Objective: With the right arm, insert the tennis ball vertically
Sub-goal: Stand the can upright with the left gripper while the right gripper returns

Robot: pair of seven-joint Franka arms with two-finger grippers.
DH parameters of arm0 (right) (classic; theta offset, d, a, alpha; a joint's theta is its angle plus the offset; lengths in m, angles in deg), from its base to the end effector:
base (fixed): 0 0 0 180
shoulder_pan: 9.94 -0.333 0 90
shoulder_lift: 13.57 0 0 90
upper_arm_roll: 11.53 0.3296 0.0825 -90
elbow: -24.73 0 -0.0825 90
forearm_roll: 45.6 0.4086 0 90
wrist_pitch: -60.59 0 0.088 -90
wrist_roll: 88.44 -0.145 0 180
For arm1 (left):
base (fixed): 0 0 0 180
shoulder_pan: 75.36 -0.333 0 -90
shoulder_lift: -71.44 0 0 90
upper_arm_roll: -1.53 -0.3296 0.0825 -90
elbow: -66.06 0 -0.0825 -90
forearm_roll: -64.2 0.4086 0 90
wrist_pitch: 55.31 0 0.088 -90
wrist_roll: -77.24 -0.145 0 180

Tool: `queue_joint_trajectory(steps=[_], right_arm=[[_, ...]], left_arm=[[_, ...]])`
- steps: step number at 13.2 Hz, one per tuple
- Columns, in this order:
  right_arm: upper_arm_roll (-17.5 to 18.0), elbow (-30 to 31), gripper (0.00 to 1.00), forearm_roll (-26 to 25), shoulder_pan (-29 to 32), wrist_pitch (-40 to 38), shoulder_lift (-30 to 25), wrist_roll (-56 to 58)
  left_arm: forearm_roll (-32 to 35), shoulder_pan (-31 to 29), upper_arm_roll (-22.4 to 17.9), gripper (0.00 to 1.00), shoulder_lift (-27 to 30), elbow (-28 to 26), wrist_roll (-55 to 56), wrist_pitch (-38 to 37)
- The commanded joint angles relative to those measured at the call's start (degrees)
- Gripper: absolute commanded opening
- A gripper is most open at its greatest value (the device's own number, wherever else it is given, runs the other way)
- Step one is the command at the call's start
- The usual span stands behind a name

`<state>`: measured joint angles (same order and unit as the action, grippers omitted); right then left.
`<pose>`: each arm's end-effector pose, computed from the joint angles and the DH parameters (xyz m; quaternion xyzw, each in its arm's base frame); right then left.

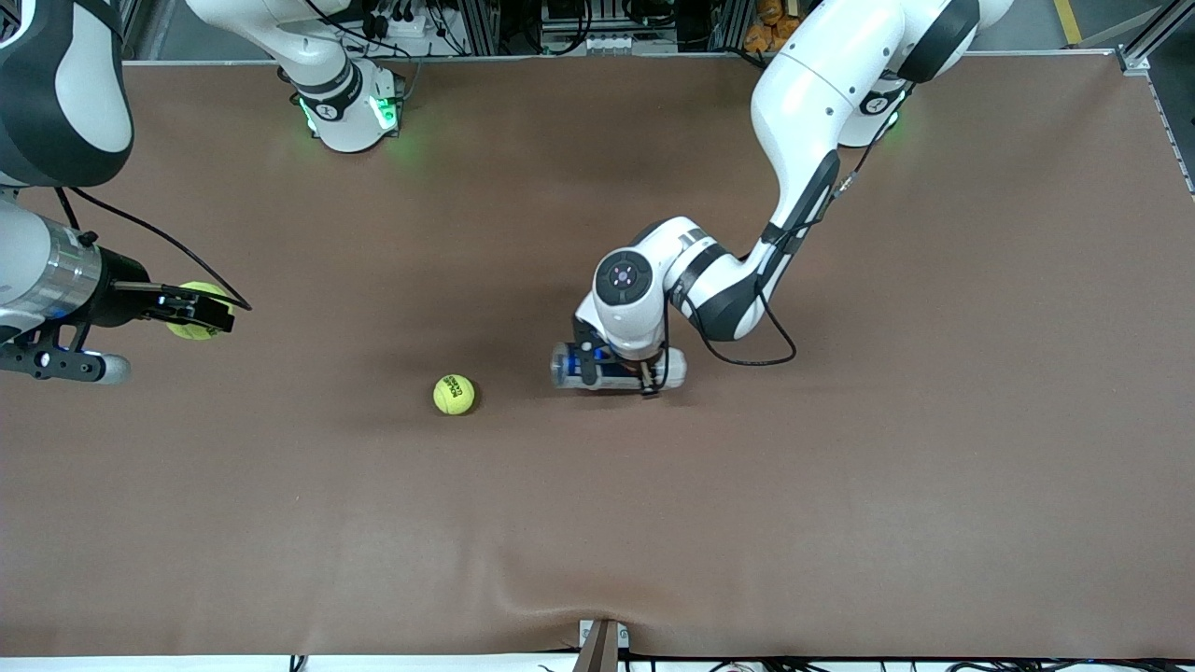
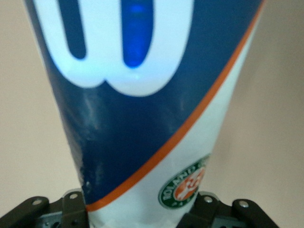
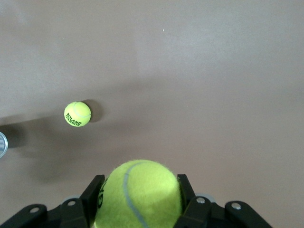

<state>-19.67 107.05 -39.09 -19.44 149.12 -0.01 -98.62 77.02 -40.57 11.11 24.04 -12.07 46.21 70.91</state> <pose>0.6399 0.0406 0.5210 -0.9942 0.0779 0.0666 0.0335 0.5766 -0.5113 0.1872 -0.7672 0.6406 -0.0160 0.0282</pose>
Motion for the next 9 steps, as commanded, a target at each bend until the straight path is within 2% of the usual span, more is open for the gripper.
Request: queue_joint_trajectory(steps=[1,5,9], right_arm=[[0.7,-0.6,0.0,-0.6,0.5,-0.3,0.1,0.3],[0.7,-0.6,0.0,-0.6,0.5,-0.4,0.1,0.2],[0.7,-0.6,0.0,-0.6,0.4,-0.3,0.1,0.1]], left_arm=[[-4.5,0.4,0.3,0.69,0.5,-0.8,1.8,10.5],[-7.5,1.6,0.3,0.68,-2.2,-1.2,3.1,31.7],[-16.4,4.9,0.3,0.68,-7.3,-1.3,3.3,51.2]])
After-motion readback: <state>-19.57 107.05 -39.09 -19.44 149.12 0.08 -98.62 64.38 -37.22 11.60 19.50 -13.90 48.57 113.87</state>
